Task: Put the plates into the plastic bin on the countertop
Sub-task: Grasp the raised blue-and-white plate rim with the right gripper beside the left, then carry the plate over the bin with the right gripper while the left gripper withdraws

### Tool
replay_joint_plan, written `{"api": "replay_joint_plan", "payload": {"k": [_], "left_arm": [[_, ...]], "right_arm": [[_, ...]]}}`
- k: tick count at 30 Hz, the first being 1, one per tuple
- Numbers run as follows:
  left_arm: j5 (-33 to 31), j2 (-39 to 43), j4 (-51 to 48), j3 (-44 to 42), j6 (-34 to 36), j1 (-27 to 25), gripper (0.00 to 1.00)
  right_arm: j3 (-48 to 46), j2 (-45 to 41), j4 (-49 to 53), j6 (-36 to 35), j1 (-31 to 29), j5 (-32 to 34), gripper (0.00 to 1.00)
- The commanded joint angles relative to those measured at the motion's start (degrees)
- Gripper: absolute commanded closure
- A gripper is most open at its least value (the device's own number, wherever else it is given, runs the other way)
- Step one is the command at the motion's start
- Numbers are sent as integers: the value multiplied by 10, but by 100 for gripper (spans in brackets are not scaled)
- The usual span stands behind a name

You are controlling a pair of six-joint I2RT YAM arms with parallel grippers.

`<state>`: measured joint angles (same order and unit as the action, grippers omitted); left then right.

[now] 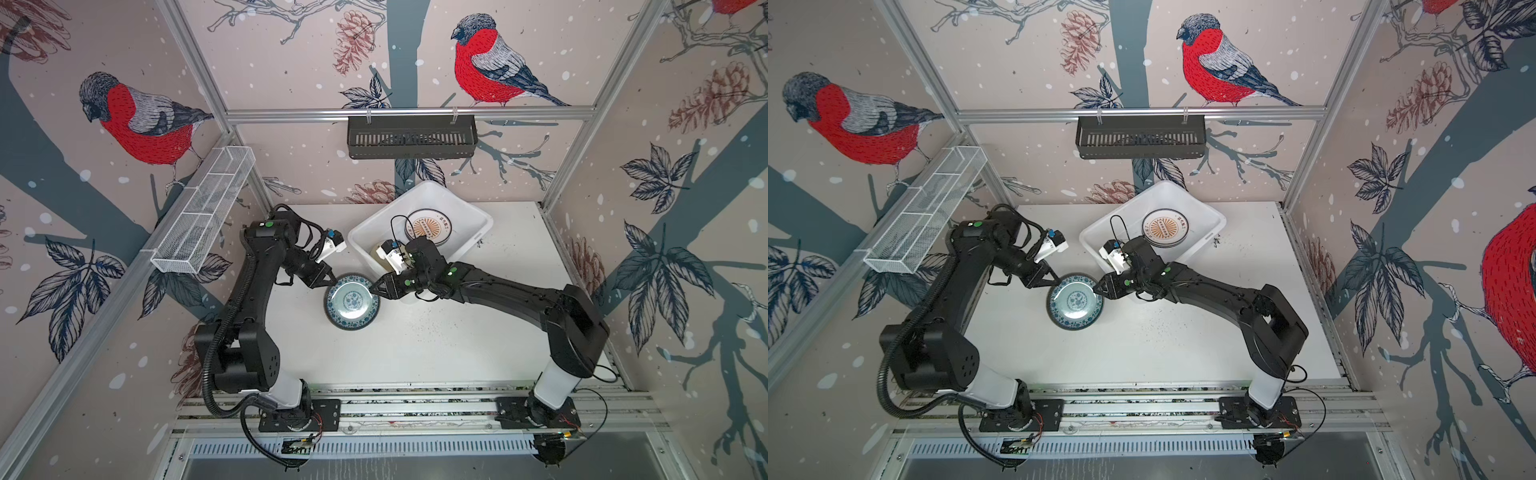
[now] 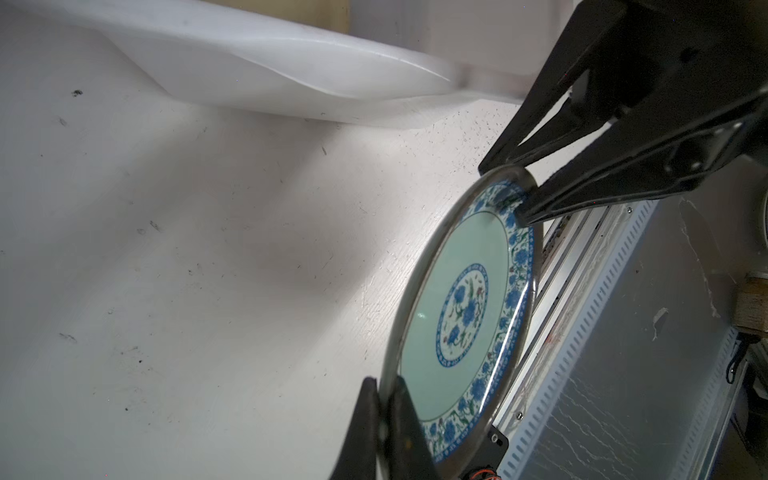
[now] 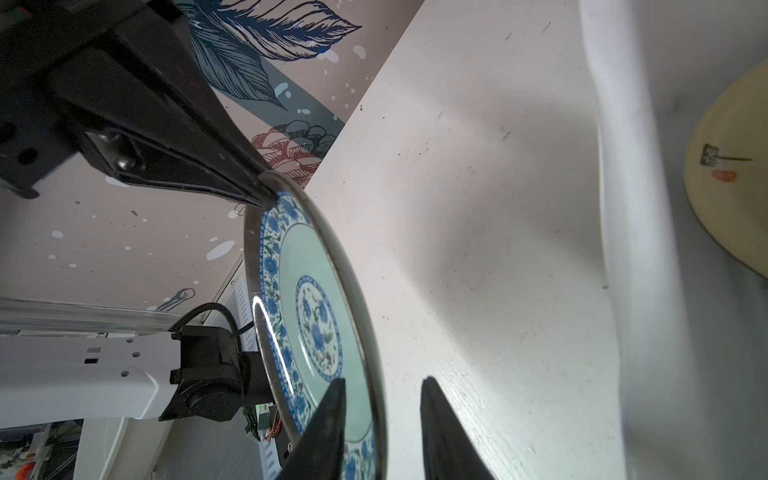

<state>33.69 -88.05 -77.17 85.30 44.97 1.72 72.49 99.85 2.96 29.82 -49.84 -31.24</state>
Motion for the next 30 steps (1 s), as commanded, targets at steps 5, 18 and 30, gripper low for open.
{"api": "replay_joint_plan", "payload": {"k": [5,18,30], "left_arm": [[27,8,-21,8,12,0,100],[29,20,1,2,4,-1,68],[37,35,47,47,-40,-2,26]], "right_arm": [[5,8,-12,6,1,-12,76],[-6,6,-42,26,12,-28,97],[-9,-39,-19,16,58,-31,97]]}}
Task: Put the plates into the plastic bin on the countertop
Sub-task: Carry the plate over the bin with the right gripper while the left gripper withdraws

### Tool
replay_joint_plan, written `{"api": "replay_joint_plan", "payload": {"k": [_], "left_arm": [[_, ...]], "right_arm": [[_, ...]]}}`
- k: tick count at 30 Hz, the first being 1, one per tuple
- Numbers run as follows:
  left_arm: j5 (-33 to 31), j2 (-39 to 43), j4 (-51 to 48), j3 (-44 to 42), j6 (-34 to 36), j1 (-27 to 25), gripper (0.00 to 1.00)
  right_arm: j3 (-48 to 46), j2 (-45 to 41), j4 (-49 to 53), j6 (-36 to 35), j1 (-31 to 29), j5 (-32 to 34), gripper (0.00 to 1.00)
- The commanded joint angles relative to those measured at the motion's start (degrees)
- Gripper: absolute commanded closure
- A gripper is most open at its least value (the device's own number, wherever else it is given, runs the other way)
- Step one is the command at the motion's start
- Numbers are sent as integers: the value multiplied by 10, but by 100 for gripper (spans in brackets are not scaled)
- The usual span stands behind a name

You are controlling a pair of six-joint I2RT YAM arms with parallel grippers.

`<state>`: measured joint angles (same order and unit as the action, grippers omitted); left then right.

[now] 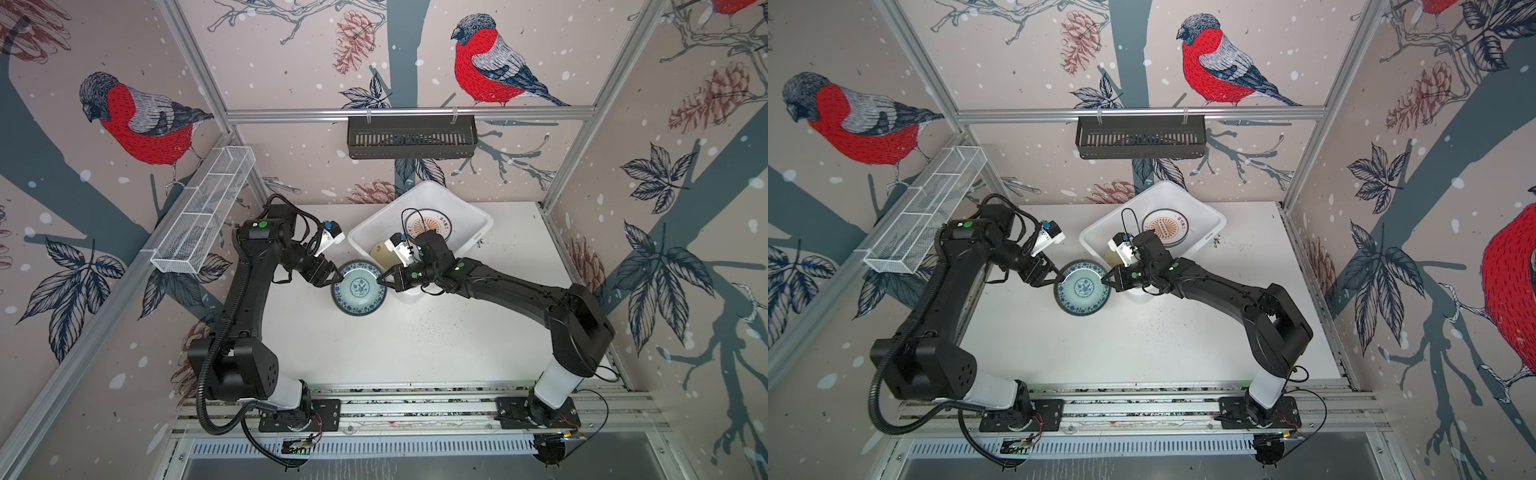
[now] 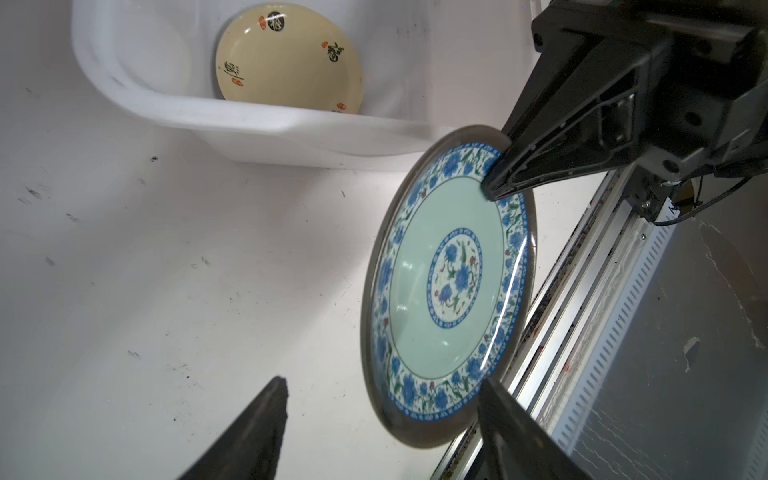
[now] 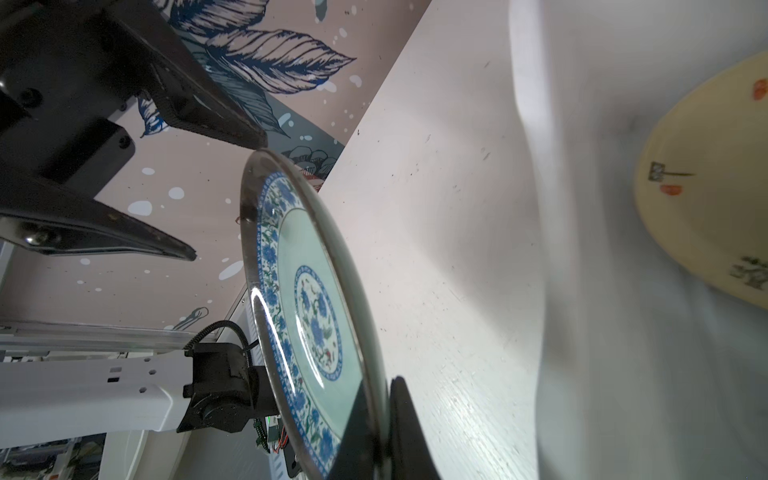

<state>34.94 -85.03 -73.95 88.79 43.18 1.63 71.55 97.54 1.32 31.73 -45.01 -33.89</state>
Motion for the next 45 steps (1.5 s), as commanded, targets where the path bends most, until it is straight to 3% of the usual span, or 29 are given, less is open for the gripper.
{"api": "replay_joint_plan", "payload": {"k": [1,11,21,27,35,45], "left_arm": [[28,3,29,22,-39,-5,25],[-13,-23,126,113,-187,-69,24],[-28,-17,168,138,-241,-70,23],[-60,21,245,106,-270,-70,12],[-88,12,308,96,-296,-70,11],[-187,19,333,72,-235,-70,10]], "right_arm": [[2,-27,5,-8,18,-6,97],[13,-129,100,-29,121,-7,97],[48,-135,215,-79,204,40,97],[75,-118,243,-100,226,66,97],[128,-30,211,-147,241,80,97],[367,171,324,-216,259,73,96]]}}
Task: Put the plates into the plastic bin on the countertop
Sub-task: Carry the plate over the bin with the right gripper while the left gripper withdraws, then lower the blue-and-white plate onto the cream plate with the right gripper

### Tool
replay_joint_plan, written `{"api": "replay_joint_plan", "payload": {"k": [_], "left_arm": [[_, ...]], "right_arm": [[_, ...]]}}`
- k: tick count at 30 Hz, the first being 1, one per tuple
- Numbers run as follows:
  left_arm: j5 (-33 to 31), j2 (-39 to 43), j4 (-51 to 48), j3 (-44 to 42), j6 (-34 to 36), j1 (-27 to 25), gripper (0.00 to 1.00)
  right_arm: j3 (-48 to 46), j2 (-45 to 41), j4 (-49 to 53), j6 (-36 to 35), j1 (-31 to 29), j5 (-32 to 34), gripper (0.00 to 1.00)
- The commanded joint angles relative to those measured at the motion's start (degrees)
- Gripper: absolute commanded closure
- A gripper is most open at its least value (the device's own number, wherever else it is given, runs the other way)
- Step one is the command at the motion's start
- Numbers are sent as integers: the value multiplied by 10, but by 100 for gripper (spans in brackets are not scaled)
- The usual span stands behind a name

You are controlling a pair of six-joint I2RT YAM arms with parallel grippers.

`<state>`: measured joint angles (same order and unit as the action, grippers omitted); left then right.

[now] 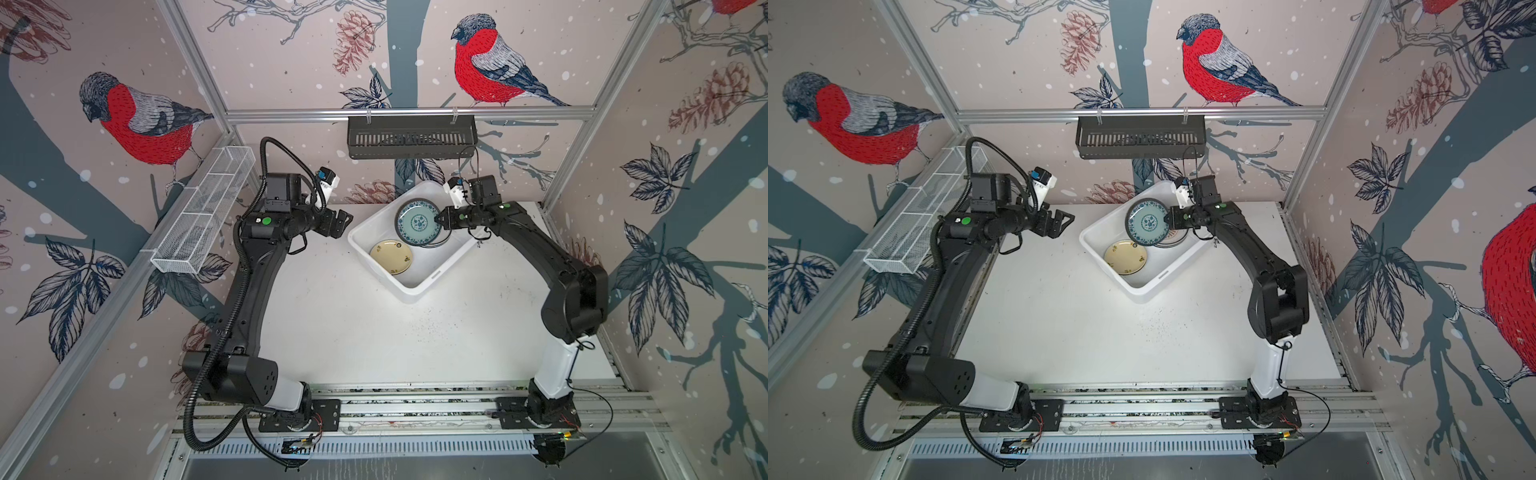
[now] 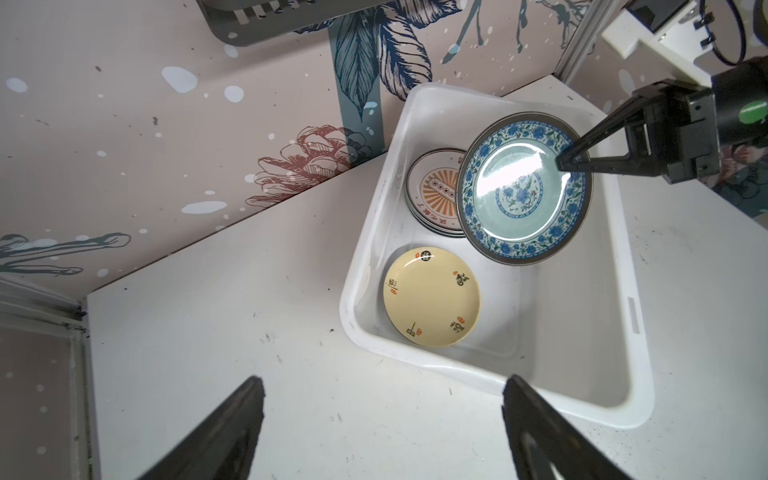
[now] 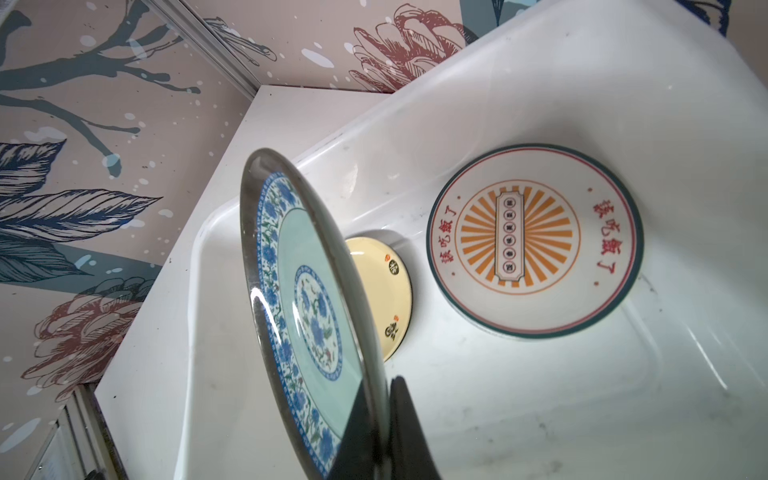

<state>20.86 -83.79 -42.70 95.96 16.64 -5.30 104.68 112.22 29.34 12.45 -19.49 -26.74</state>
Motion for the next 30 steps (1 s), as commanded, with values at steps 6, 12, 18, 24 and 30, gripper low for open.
{"api": "replay_joint_plan", "payload": {"k": [6,12,18,24,30], "left_arm": [[-134,10,37,2,47,0,9],[-158,-15,63,23,31,0,9],[-153,-46,80,34,13,0,9],[-168,-60,118,38,-14,0,11],[-160,-60,158,27,-26,0,11]], "right_arm": [[93,75,71,-24,1,-2,96],[208,144,162,-16,-4,-12,95],[215,163,188,3,-10,-10,94],[223,187,193,17,-33,0,94],[236,219,200,29,-51,-1,93]]}}
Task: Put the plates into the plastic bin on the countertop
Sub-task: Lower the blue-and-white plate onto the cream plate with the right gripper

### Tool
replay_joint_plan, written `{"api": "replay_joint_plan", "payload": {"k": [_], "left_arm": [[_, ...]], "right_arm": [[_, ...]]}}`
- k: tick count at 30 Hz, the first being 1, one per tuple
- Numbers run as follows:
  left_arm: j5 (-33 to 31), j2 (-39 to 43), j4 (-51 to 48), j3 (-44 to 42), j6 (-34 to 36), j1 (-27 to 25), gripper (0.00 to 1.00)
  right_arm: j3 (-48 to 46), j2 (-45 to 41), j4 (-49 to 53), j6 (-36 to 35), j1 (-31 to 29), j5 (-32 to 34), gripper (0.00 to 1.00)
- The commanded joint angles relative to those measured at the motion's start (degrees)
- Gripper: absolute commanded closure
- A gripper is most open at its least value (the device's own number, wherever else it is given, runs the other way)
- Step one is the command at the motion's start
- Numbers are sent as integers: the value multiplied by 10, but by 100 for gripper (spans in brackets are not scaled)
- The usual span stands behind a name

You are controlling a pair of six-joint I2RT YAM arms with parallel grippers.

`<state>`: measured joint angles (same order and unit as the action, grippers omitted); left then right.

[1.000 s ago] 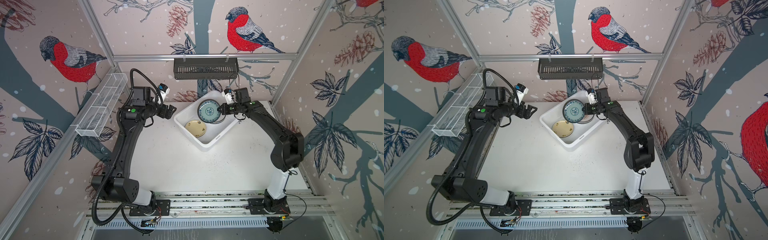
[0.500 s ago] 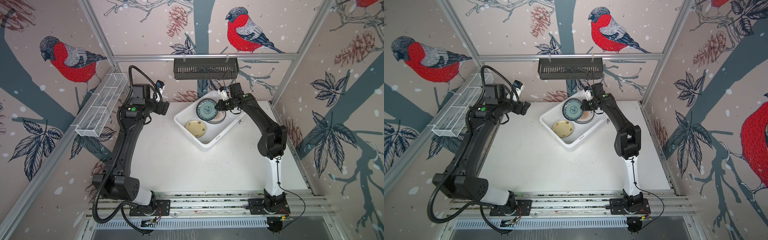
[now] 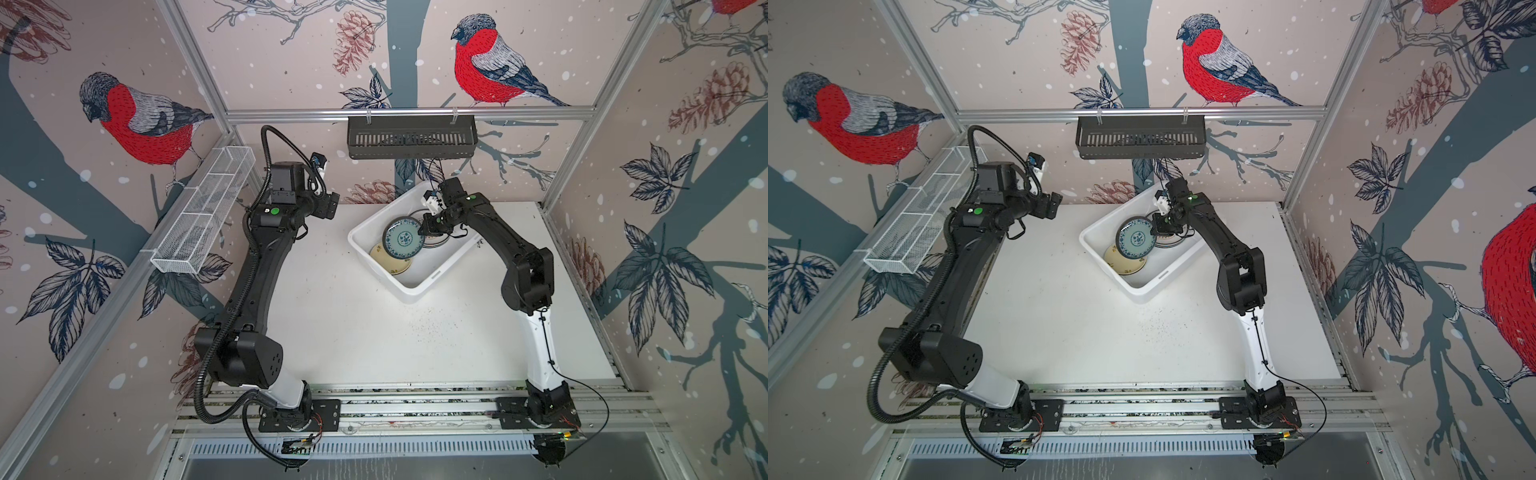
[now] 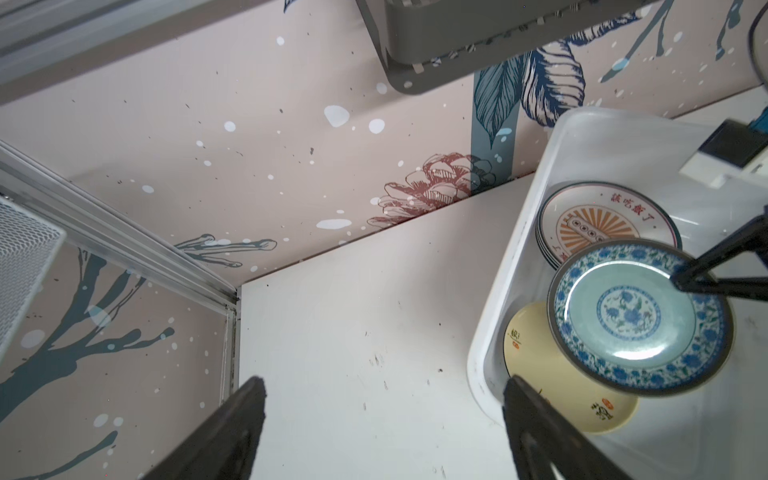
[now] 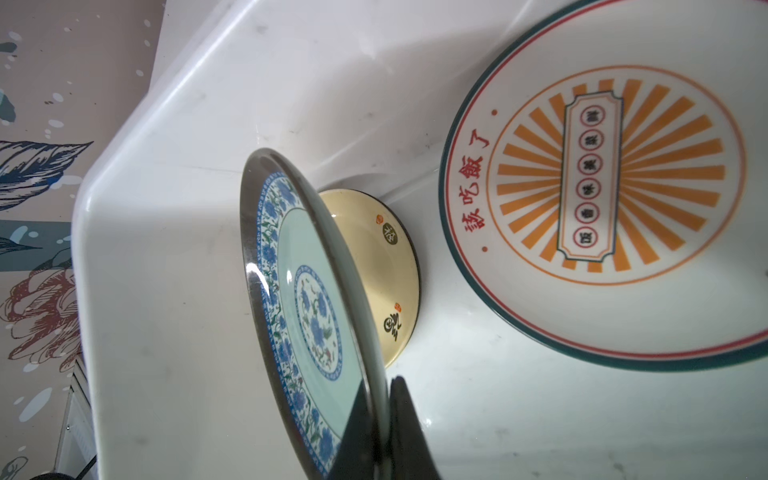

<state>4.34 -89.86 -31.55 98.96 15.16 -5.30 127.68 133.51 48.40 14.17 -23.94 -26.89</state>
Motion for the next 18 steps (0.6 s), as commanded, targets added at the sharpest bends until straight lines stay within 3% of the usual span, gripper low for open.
{"api": "replay_joint_plan", "payload": {"k": [1,18], "left_arm": [[7,-2,50,-4,-15,0,11],[67,-3,37,-26,-42,0,11]], "right_arm": [[4,8,9,12,-8,3,93],[-15,40,-10,36,-32,-2,91]]}}
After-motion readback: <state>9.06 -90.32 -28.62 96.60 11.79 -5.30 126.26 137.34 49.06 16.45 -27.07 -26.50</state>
